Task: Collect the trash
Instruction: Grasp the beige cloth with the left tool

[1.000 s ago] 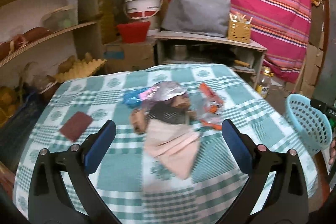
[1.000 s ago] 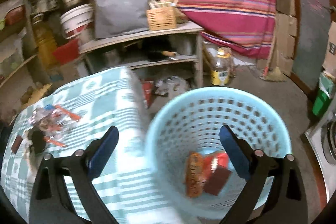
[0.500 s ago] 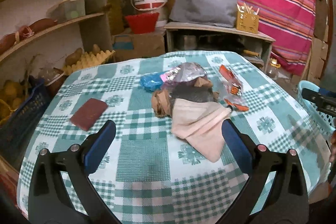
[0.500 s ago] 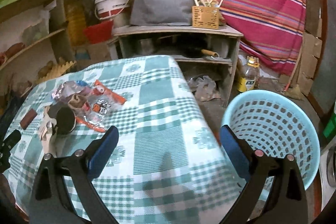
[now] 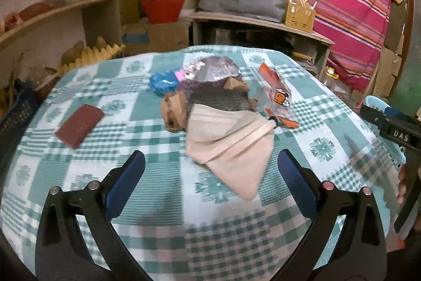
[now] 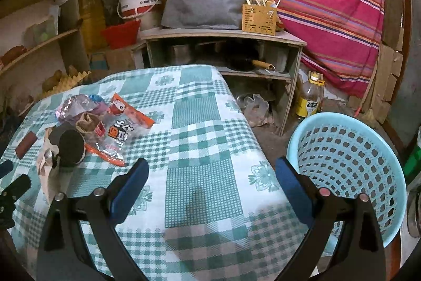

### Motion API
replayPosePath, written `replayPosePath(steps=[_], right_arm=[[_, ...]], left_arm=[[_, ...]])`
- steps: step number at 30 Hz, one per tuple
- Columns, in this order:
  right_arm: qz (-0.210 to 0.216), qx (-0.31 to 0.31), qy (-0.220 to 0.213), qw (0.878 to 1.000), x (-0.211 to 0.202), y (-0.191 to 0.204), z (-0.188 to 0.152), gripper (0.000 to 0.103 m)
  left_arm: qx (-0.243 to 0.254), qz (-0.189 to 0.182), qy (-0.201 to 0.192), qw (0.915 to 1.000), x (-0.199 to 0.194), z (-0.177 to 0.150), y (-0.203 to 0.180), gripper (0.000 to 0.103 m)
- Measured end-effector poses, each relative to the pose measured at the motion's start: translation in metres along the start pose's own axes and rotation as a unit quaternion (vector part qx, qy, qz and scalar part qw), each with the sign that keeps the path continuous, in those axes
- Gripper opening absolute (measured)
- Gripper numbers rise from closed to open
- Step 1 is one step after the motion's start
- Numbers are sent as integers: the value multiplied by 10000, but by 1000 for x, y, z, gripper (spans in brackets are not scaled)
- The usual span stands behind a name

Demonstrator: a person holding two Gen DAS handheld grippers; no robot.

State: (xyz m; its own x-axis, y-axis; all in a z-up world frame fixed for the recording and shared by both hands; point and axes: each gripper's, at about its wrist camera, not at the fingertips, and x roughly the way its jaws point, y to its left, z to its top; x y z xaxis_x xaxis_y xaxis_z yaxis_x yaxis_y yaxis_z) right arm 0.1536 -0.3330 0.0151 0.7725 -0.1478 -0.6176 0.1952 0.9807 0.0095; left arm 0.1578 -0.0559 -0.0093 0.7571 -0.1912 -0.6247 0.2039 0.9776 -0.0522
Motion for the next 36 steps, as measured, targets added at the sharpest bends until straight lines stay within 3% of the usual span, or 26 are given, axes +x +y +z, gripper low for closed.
replayPosePath(steps=[5,9,12,14,16,19,23,36], right_arm=[[20,-60,95,9999,4,3,-2,95],[25,-102,138,9998,8,4,-2,95],[1,-92,196,9998,12,6,-3,95],[20,-71,235,9997,15,7,-3,95],[54,-72,282,9996,18,12,-3,95],[129,-144,320,9993,20,24,-3,95],[233,-372,344,9984,21,44,-5,95],[583,-779,481,9941,21,93,-15,95]], left_arm=[[111,5,153,9998,16,0,-15,97],[327,339,145,9988,24,0,-27,97],[239,202,200,9993,26,2,-22,78],[166,23,295,9994,29,3,-18,53],[122,-86,331,9993,30,4,-14,44],[109,-192,288,9993,26,5,-8,20],[75,-214,258,9994,17,6,9,7],[-341,288,-164,9989,-15,12,95,4]])
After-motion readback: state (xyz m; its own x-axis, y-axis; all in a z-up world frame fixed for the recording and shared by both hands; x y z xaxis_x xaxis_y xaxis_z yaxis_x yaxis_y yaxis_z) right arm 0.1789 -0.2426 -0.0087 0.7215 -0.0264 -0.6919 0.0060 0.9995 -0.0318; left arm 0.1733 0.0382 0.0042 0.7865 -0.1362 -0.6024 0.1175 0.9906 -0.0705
